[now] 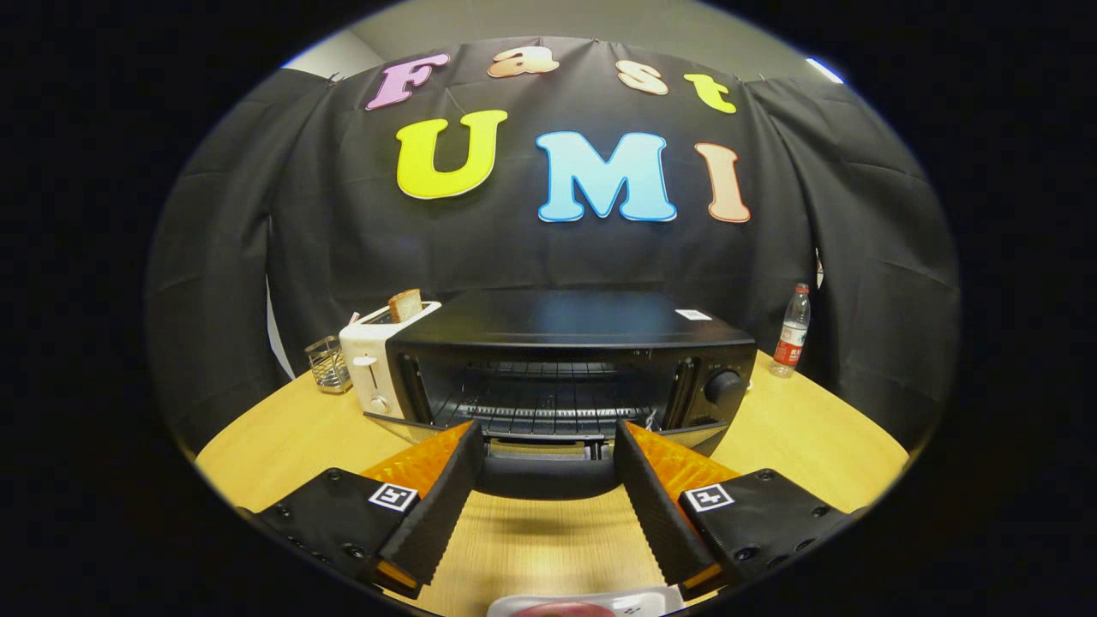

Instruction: Open the toaster oven, put the food inside, and close the toaster oven door.

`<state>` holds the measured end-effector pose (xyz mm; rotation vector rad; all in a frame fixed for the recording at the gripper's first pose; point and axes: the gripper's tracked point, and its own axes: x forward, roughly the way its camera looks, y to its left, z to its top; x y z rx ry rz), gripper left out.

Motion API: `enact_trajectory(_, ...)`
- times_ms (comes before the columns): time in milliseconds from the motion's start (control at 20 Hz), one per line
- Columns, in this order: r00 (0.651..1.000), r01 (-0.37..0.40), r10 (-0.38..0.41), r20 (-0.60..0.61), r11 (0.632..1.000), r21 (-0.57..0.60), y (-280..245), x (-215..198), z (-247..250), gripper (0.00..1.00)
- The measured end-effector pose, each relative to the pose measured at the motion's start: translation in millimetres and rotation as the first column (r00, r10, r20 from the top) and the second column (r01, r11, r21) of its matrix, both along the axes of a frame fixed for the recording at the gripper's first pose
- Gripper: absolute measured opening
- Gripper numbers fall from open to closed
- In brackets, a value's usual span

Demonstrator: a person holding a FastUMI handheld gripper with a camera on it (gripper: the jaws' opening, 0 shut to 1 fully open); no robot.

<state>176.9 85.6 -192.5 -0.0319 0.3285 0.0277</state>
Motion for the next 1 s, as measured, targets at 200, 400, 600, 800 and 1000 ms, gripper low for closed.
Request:
enact_trajectory(200, 0.999, -0.006, 0.006, -0.041, 1.0, -0.006, 0.5, -16.9, -19.1, 0.96)
enact_trajectory(400, 0.997, -0.012, 0.011, -0.079, 1.0, -0.011, 0.2, -29.0, -31.6, 0.96)
enact_trajectory(600, 0.992, -0.029, 0.028, -0.127, 1.0, -0.007, 0.8, -37.1, -43.9, 0.97)
enact_trajectory(800, 0.978, -0.057, 0.058, -0.199, 0.998, 0.01, 1.2, -50.1, -58.8, 0.97)
enact_trajectory(1000, 0.965, -0.133, 0.14, -0.223, 0.99, 0.043, 9.6, -57.7, -46.6, 0.97)
